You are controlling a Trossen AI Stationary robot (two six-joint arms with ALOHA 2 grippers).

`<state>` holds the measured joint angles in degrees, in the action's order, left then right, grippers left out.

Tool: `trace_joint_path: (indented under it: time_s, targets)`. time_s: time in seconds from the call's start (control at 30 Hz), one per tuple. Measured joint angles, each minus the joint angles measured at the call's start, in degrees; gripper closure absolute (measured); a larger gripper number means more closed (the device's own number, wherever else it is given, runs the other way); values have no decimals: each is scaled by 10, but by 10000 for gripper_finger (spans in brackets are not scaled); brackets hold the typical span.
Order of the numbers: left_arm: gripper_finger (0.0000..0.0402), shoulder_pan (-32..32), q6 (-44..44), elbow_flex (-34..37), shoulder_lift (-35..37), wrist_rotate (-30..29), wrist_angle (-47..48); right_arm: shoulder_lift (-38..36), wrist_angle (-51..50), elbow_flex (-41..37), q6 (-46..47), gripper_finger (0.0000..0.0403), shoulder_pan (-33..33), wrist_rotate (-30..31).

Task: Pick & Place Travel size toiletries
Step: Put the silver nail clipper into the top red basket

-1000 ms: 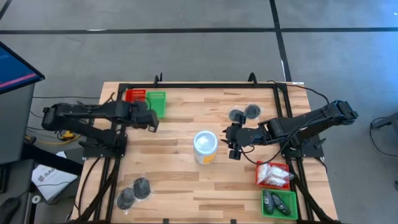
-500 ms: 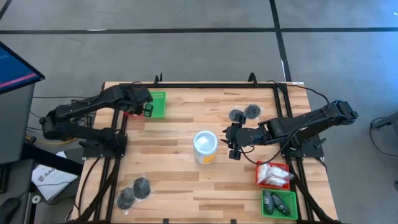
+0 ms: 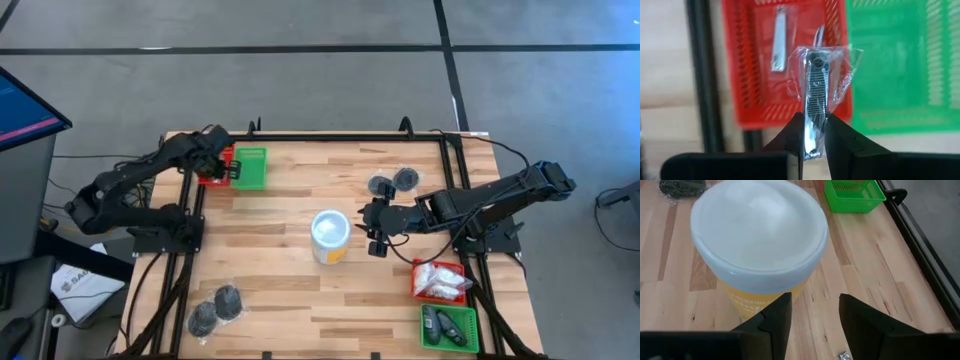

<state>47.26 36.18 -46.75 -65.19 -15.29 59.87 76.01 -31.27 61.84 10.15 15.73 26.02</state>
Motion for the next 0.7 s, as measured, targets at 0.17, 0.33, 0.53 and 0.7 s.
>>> trace_joint_path:
  time_s: [0.17, 0.33, 0.53, 0.7]
  targets:
    - [363, 48, -26, 30, 0, 23, -77, 0, 3, 0, 0, 249, 0, 0]
    - [359, 85, -35, 48, -1, 19, -96, 0, 3, 0, 4, 249, 0, 0]
    - [356, 111, -61, 80, -1, 18, -155, 0, 3, 0, 4, 249, 0, 0]
    - [352, 117, -77, 84, -1, 18, -169, 0, 3, 0, 4, 249, 0, 0]
